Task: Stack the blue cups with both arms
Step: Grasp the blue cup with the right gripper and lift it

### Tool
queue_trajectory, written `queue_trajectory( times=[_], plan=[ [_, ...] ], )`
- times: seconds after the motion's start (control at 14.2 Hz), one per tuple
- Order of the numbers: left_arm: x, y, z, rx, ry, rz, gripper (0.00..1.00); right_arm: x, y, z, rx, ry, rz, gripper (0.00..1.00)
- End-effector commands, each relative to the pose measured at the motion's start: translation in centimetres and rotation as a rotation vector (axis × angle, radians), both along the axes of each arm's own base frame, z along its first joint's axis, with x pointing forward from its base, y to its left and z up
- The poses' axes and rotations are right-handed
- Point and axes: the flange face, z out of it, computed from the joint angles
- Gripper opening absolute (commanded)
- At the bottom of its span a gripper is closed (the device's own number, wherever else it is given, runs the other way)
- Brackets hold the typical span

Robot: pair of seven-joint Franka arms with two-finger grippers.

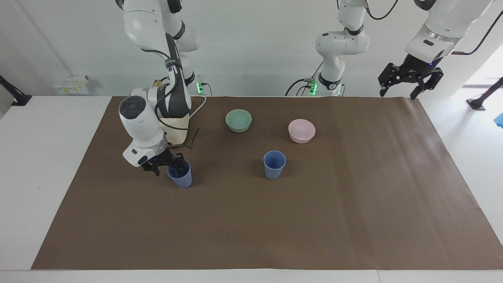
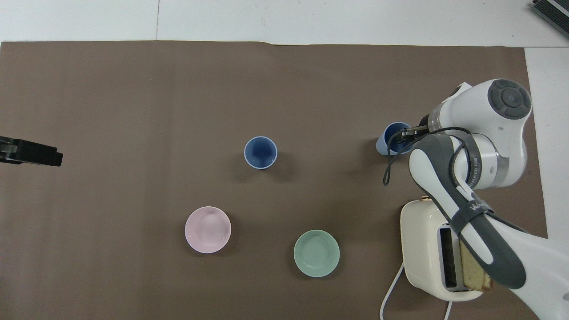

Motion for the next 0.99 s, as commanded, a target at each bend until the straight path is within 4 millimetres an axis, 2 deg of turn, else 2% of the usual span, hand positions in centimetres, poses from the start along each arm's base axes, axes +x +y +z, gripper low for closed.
queue_trajectory(
  times=[0.0,0.14,0.28,0.42,0.56,0.78,0.92],
  plan=[
    [-0.6,0.2,-0.1,-0.016,0.006,0.012,1.0,0.1,-0.1,0.1,0.014,-0.014,-0.009,0.0],
    [-0.9,-0.7,-0.1,-0.013,0.016,-0.008,1.0,0.2,0.1,0.3,0.015,-0.014,-0.008,0.0],
    [-0.9,-0.4,-0.1,-0.013,0.015,0.004,1.0,0.7,0.4,1.5,0.019,-0.029,-0.007,0.0],
    [-0.8,-0.3,-0.2,-0.014,0.013,0.024,1.0,1.2,2.4,3.4,0.023,-0.028,0.009,0.0],
    [-0.7,-0.5,-0.2,-0.015,0.006,0.045,1.0,1.5,3.6,5.2,0.029,-0.025,-0.056,0.0],
    [-0.8,-0.5,-0.2,-0.014,0.011,0.041,1.0,1.8,7.6,11.2,0.04,-0.004,-0.138,0.0],
    [-0.8,-0.5,-0.2,-0.014,0.011,0.041,1.0,1.4,10.1,13.4,0.044,0.002,-0.199,0.0]
  ],
)
